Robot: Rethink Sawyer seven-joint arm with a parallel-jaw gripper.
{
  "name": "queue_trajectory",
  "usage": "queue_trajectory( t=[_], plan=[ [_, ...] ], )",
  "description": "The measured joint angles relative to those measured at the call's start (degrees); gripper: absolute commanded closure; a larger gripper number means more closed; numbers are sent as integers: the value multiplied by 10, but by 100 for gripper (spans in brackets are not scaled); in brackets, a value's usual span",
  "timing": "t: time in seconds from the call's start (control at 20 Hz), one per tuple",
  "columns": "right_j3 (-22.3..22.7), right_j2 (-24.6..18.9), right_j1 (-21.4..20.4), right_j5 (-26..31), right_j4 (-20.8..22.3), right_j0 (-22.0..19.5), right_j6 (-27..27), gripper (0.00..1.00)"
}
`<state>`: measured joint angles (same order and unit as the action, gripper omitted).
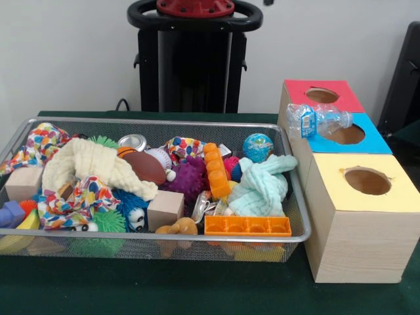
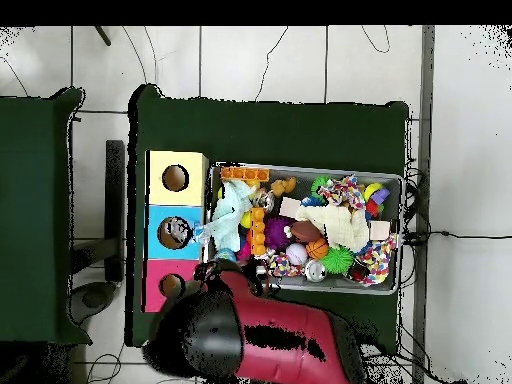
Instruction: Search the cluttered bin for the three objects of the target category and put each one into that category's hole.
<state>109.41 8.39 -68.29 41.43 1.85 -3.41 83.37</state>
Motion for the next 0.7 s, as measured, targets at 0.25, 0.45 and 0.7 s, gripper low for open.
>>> queue_trajectory(
  t=[0.25, 0.45, 0.7],
  plan=[
    [7, 0, -41, 0, 0, 37, 0, 0],
    [20, 0, -63, 0, 0, 48, 0, 0],
    [29, 0, -92, 4, 1, 49, 0, 0]
  ],
)
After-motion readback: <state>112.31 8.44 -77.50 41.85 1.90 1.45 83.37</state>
